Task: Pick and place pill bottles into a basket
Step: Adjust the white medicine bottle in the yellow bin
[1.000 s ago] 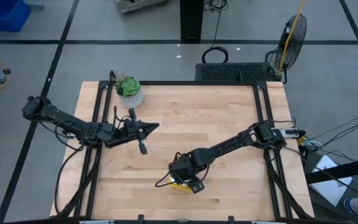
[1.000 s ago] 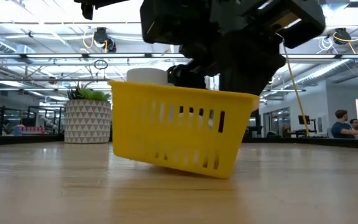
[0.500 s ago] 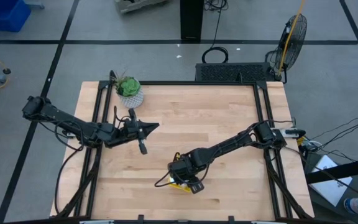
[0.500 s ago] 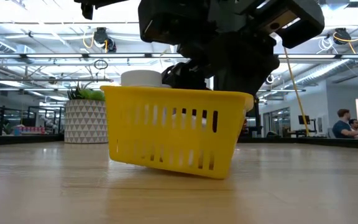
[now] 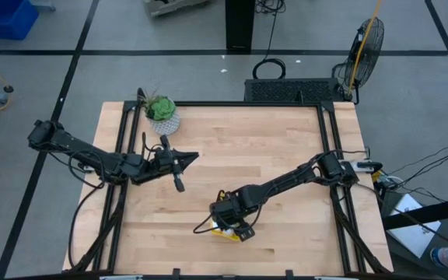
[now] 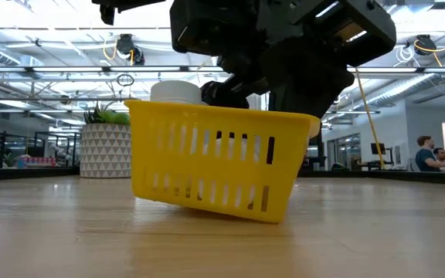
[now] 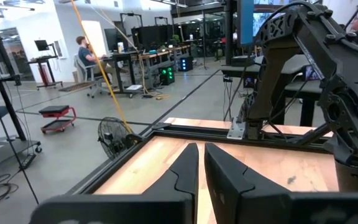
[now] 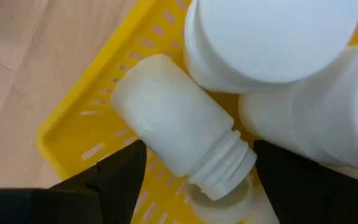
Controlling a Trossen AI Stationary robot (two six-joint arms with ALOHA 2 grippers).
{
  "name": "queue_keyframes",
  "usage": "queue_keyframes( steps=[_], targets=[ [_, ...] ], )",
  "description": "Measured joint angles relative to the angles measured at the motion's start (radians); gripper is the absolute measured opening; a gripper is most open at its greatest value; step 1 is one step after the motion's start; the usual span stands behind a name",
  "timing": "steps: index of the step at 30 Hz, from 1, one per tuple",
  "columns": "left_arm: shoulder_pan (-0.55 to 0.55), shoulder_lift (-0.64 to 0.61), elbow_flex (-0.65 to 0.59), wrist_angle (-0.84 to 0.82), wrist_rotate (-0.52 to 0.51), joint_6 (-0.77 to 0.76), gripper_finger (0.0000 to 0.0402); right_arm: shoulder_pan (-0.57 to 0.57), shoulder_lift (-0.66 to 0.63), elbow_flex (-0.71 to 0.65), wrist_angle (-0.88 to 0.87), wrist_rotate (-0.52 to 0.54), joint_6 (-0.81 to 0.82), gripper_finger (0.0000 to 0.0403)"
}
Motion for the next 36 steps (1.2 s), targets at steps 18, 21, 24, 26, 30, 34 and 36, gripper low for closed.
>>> queue_keyframes(
  steps=[18, 21, 24, 26, 30, 34, 36],
  targets=[
    [0.000, 0.000, 0.000, 0.000, 0.000, -0.001, 0.0032, 0.000, -0.001, 0.000, 0.020, -0.008, -0.004, 0.0242],
    [0.000, 0.000, 0.000, 0.000, 0.000, -0.001, 0.0036, 0.000, -0.001, 0.000, 0.016, -0.006, -0.003, 0.0221],
    [0.000, 0.000, 0.000, 0.000, -0.001, -0.002, 0.0033, 0.000, 0.000, 0.000, 0.017, -0.006, -0.002, 0.0200],
    [0.000, 0.000, 0.000, 0.000, -0.001, -0.003, 0.0029, 0.000, 0.000, 0.000, 0.018, -0.003, -0.001, 0.0190],
    [0.000, 0.000, 0.000, 0.000, -0.001, -0.004, 0.0014, 0.000, -0.002, 0.000, 0.019, 0.002, 0.004, 0.0174],
    [0.000, 0.000, 0.000, 0.000, -0.001, -0.004, 0.0004, 0.000, -0.002, 0.000, 0.016, 0.024, 0.019, 0.0157],
    [0.000, 0.000, 0.000, 0.000, -0.001, -0.004, 0.0009, 0.000, -0.002, 0.000, 0.013, 0.024, 0.025, 0.0142]
  ],
)
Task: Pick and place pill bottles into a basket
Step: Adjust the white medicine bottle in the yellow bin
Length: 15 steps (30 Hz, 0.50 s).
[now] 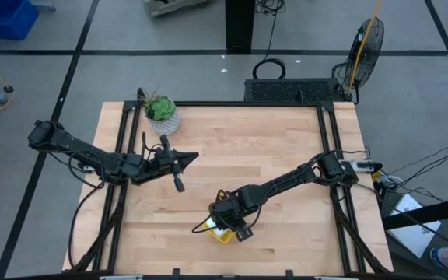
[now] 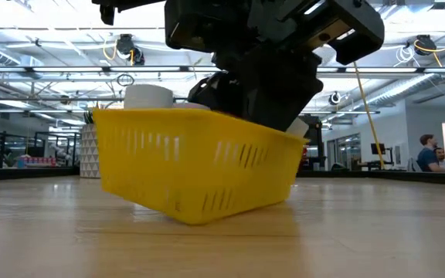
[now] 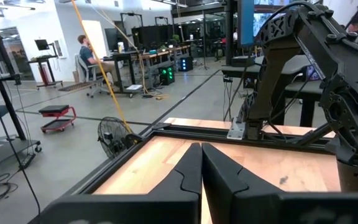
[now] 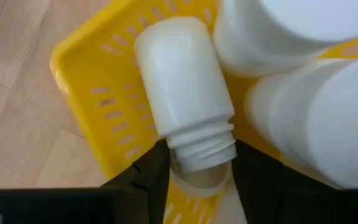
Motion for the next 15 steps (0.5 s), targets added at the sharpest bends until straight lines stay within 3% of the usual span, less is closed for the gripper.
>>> queue_keyframes(
  steps=[3, 6, 15],
  targets=[
    [0.000, 0.000, 0.000, 0.005, 0.000, 0.000, 0.0024, -0.001, 0.000, 0.000, -0.002, -0.001, 0.005, 0.0116],
    [0.000, 0.000, 0.000, 0.008, 0.000, 0.000, 0.0031, -0.001, 0.000, 0.000, -0.002, -0.002, 0.005, 0.0115],
    [0.000, 0.000, 0.000, 0.008, 0.000, 0.002, 0.0005, -0.001, -0.015, 0.000, 0.000, -0.001, 0.002, 0.0115]
  ],
)
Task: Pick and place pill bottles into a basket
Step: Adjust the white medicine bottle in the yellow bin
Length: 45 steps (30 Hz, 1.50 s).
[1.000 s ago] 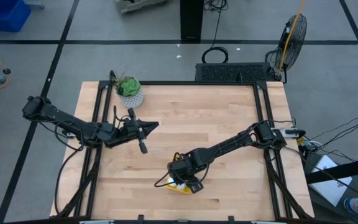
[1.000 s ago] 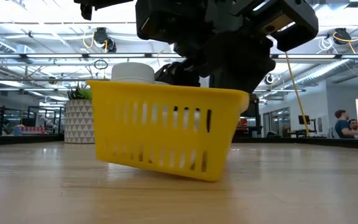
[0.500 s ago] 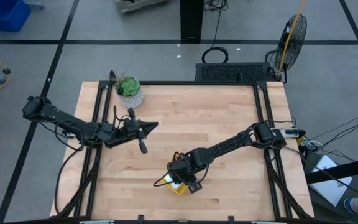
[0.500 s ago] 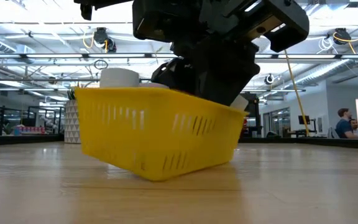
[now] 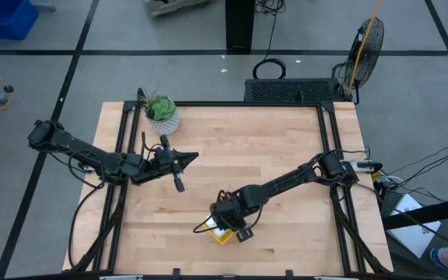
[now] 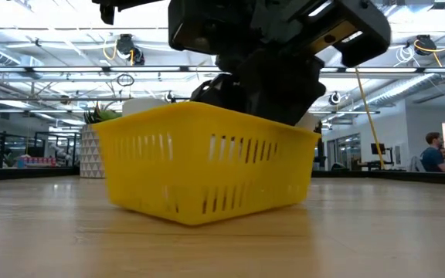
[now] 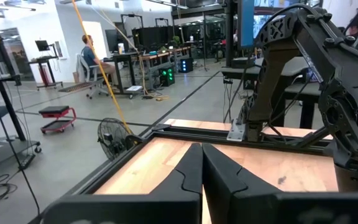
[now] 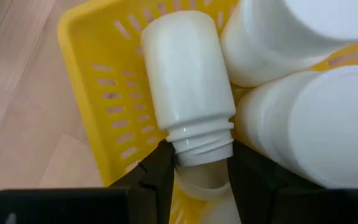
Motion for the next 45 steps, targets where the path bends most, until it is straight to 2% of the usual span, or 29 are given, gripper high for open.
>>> queue_keyframes(
  steps=[10, 14, 21, 27, 34, 37, 41, 45],
  targets=[
    [0.008, 0.000, 0.000, -0.001, 0.000, 0.004, 0.0031, 0.002, -0.070, -0.006, 0.003, 0.075, -0.016, 0.0115],
    [0.010, 0.000, 0.000, -0.001, 0.000, 0.003, 0.0023, 0.002, -0.112, -0.005, 0.012, 0.132, -0.023, 0.0115],
    [0.010, 0.000, 0.000, -0.001, 0.000, 0.002, 0.0005, 0.003, -0.178, -0.003, 0.036, 0.136, 0.007, 0.0114],
    [0.010, 0.000, 0.000, -0.002, 0.000, 0.001, 0.0032, 0.024, -0.245, -0.003, 0.045, 0.150, 0.041, 0.0113],
    [0.013, 0.000, 0.000, 0.019, 0.005, -0.041, 0.0039, 0.069, -0.375, -0.002, 0.043, 0.352, 0.043, 0.0113],
    [0.022, 0.000, 0.000, 0.051, 0.058, -0.084, 0.0040, 0.075, -0.429, -0.001, 0.038, 0.421, 0.041, 0.0113],
    [0.023, 0.000, 0.000, 0.082, 0.127, -0.064, 0.0040, 0.069, -0.482, -0.001, 0.046, 0.519, 0.000, 0.0113],
    [0.025, 0.024, 0.000, 0.141, 0.134, -0.077, 0.0040, 0.038, -0.503, 0.000, 0.070, 0.522, -0.036, 0.0113]
  ],
)
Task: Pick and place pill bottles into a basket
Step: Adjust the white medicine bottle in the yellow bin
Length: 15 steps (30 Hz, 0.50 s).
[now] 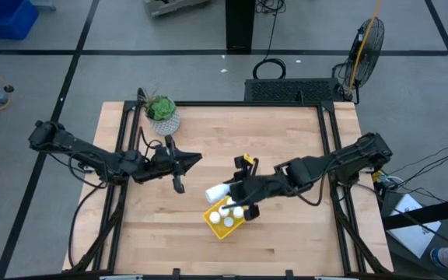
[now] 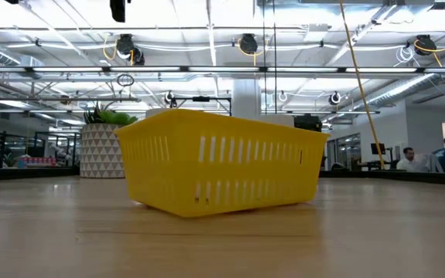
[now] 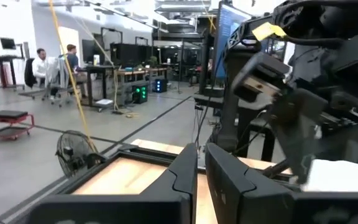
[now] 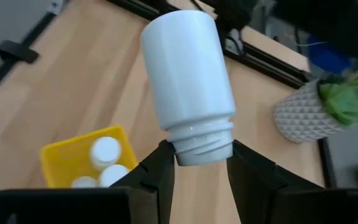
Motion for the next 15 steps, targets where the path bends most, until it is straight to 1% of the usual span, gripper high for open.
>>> queue_keyframes(
  steps=[4, 6, 8, 11, 12, 15],
  targets=[
    [0.000, 0.040, 0.000, 0.040, 0.014, -0.010, 0.0040, -0.025, 0.001, 0.000, -0.001, 0.001, -0.027, 0.0113],
    [0.000, 0.054, 0.001, 0.042, 0.047, -0.018, 0.0040, -0.035, 0.001, 0.000, -0.001, 0.001, -0.045, 0.0113],
    [-0.001, 0.063, 0.001, 0.040, 0.120, 0.008, 0.0040, -0.047, 0.000, 0.000, -0.001, 0.000, -0.053, 0.0113],
    [-0.027, 0.059, 0.001, 0.034, 0.266, 0.092, 0.0040, -0.065, -0.007, 0.000, -0.013, 0.001, -0.062, 0.0113],
    [-0.041, 0.057, 0.001, 0.035, 0.293, 0.114, 0.0040, -0.071, -0.009, 0.000, -0.013, 0.002, -0.065, 0.0113],
    [-0.087, 0.055, 0.002, 0.035, 0.280, 0.190, 0.0040, -0.080, -0.023, 0.001, -0.032, 0.001, -0.069, 0.0113]
  ],
)
